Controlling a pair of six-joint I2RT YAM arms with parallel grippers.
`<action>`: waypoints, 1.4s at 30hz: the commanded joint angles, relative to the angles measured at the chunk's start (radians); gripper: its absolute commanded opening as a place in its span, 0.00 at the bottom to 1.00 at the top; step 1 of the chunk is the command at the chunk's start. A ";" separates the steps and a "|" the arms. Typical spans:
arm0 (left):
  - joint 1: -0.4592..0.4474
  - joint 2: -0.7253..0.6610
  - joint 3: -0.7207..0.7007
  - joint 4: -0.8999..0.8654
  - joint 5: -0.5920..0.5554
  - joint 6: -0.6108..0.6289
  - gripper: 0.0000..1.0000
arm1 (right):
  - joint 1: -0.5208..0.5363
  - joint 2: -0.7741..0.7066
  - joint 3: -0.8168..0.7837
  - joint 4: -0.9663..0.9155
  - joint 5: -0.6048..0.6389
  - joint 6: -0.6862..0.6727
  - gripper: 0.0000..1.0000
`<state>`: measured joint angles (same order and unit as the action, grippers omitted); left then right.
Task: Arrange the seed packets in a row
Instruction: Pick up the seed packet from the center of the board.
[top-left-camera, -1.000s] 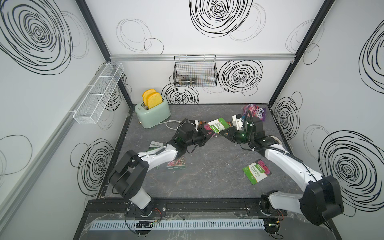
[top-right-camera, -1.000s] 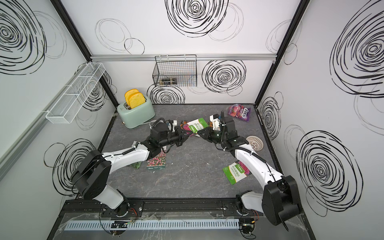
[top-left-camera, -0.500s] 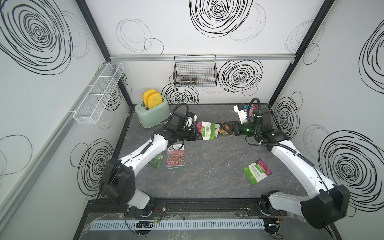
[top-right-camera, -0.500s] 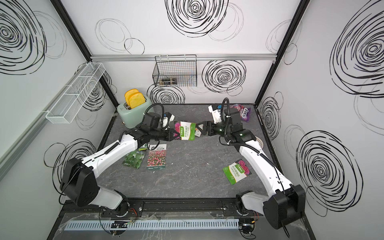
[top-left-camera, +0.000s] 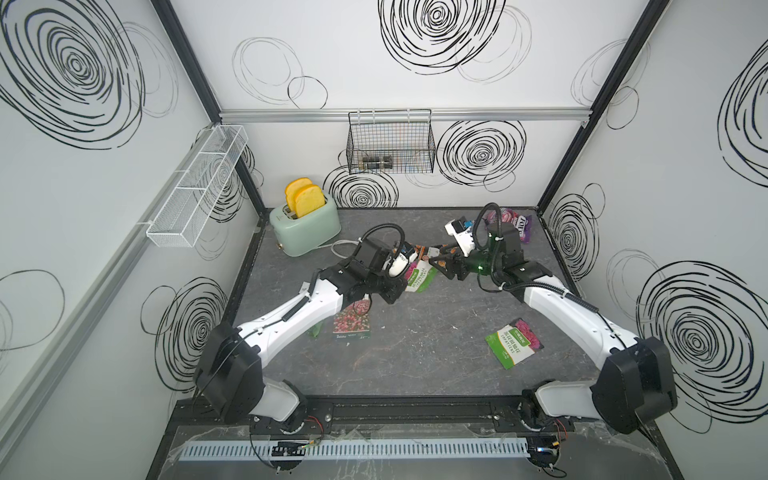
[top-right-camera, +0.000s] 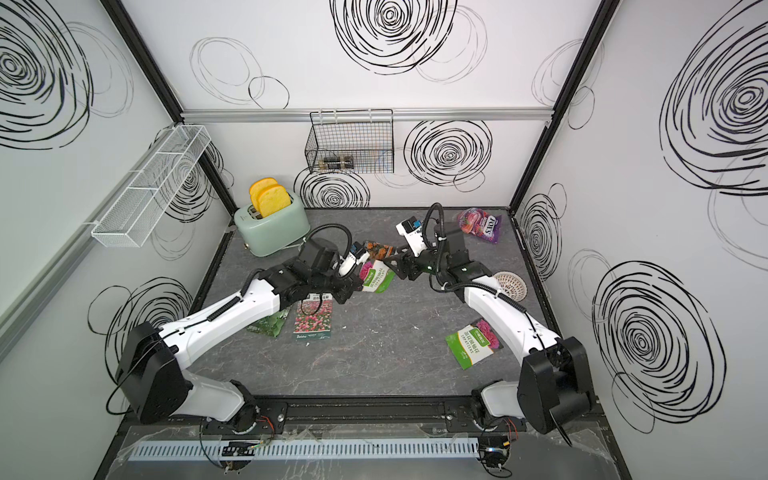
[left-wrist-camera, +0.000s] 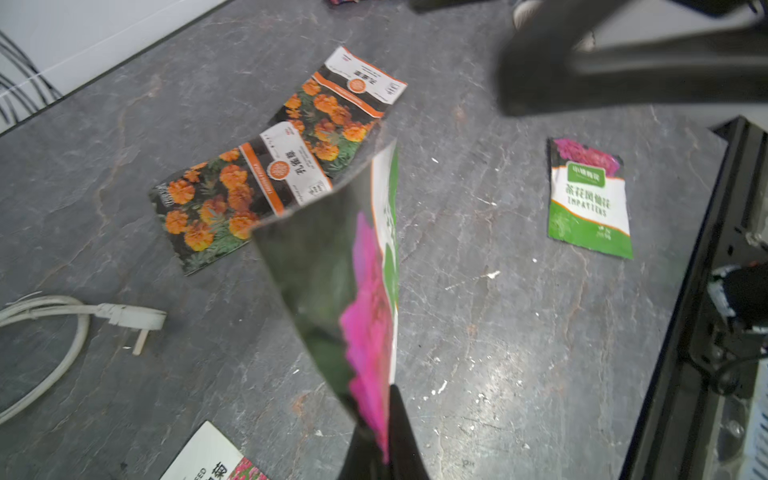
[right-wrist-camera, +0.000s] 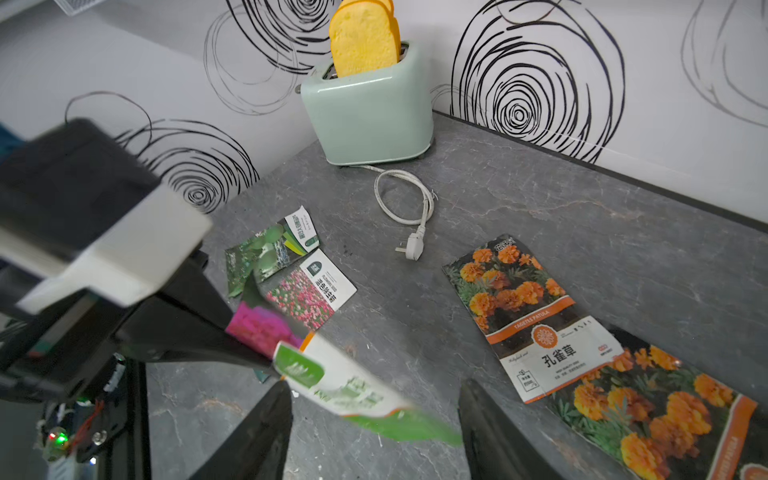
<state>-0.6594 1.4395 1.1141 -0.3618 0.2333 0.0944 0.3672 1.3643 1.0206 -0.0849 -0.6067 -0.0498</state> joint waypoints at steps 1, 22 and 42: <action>-0.001 -0.057 -0.036 0.068 -0.031 0.060 0.00 | -0.001 0.038 0.023 -0.012 -0.053 -0.122 0.61; 0.001 -0.040 -0.010 0.067 0.013 0.031 0.00 | 0.071 0.110 0.002 0.033 -0.138 -0.126 0.33; 0.274 -0.106 -0.050 0.113 -0.067 -0.531 0.80 | 0.099 -0.012 -0.160 0.147 0.012 0.392 0.00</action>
<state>-0.4450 1.3888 1.1038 -0.2977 0.1520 -0.2356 0.4431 1.3876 0.9092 -0.0154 -0.6418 0.1368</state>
